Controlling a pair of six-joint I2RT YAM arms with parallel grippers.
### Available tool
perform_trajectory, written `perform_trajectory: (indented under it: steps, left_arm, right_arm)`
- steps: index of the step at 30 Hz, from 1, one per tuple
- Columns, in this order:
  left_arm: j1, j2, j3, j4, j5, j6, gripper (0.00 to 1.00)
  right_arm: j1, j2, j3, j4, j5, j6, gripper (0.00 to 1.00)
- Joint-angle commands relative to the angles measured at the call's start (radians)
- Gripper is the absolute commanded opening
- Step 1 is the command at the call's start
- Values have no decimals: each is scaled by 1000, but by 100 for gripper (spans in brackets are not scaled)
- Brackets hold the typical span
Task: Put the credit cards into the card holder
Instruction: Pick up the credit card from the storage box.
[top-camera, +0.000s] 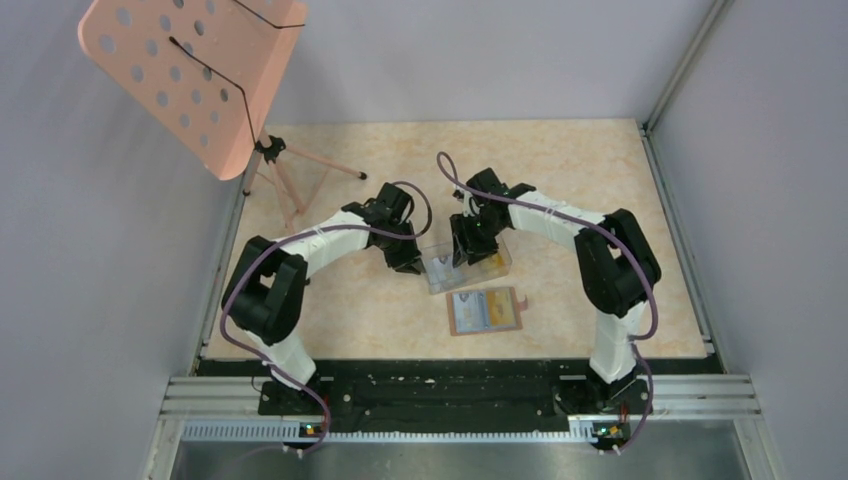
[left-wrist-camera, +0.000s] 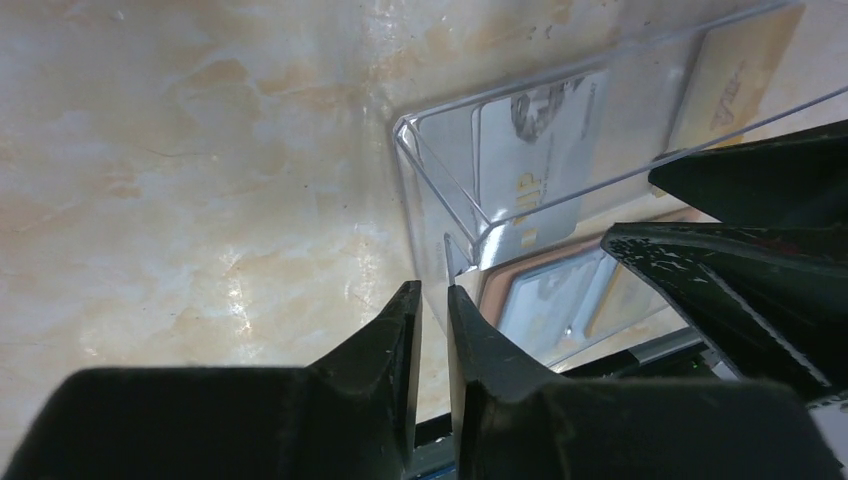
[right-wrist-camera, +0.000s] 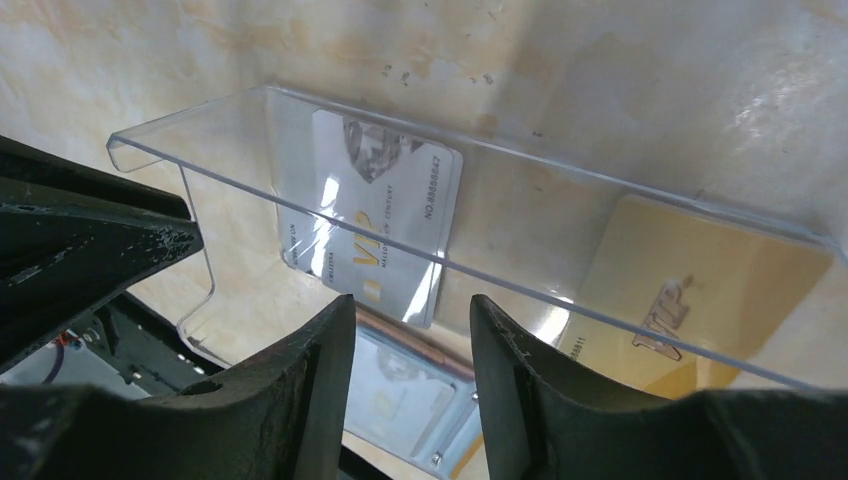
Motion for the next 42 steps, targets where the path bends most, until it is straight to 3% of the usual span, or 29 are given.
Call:
perform_trajectory:
  steps: [1, 14, 24, 29, 31, 35, 39, 42]
  left_arm:
    - [-16, 28, 36, -25, -9, 23, 19]
    - [-40, 65, 61, -17, 15, 24, 0]
    - [-47, 74, 57, 7, 43, 15, 0]
    - [-49, 76, 52, 8, 47, 16, 0]
    - [-48, 76, 51, 6, 45, 18, 0]
    - [-49, 77, 52, 4, 43, 20, 0]
    - [-48, 79, 54, -5, 38, 22, 0]
    - [-49, 81, 57, -11, 33, 25, 0]
  right_arm:
    - [35, 29, 0, 37, 29, -6, 47]
    - [80, 105, -36, 48, 115, -37, 50]
    - [80, 99, -88, 201, -170, 48, 50]
    - [80, 108, -96, 232, -239, 78, 48]
    - [80, 101, -97, 237, -242, 81, 42]
    - [80, 74, -94, 232, -240, 89, 20]
    - [81, 43, -69, 190, -214, 89, 5]
    - [80, 25, -51, 157, -196, 88, 0]
